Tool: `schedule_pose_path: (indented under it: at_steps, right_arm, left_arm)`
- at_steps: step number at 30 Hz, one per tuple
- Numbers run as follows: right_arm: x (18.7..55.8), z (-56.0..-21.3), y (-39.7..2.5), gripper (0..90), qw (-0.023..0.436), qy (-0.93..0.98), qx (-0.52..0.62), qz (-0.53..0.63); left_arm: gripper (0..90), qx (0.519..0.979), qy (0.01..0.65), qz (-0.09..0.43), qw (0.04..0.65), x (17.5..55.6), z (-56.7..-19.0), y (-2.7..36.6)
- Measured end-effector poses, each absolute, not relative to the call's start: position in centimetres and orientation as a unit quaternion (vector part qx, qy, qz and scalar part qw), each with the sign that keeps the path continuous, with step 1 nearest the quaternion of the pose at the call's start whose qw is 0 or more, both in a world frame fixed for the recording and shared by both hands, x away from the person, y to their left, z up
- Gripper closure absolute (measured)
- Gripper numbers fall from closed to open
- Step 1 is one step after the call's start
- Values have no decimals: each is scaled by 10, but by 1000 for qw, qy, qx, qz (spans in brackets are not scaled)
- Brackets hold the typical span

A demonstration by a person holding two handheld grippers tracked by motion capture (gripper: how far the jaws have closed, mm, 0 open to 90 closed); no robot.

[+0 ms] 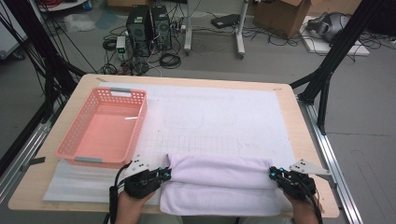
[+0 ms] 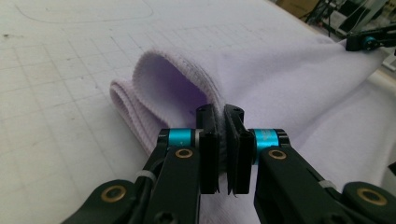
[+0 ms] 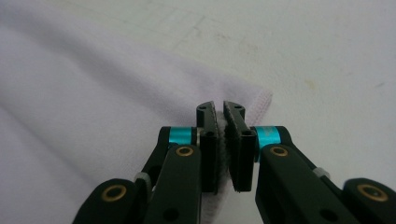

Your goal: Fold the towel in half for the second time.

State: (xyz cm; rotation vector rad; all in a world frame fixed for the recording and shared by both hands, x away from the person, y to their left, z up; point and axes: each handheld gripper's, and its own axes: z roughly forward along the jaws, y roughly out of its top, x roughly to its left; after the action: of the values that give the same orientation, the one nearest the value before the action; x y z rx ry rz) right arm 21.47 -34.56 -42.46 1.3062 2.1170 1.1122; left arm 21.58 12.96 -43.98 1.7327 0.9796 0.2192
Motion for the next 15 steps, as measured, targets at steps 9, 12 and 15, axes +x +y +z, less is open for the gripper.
schedule_pose_path:
  at_steps: [9, 12, 15]
  right_arm:
    - [198, -419, -356, 670, 179, 765, 474, 397]
    - [200, -413, -359, 621, 193, 746, 476, 423]
    - [205, -408, -358, 588, 211, 737, 474, 434]
  left_arm:
    - [586, 753, 381, 93, 528, 188, -444, 126]
    - [449, 748, 378, 115, 534, 195, -437, 126]
    - [422, 735, 389, 121, 543, 209, -431, 130]
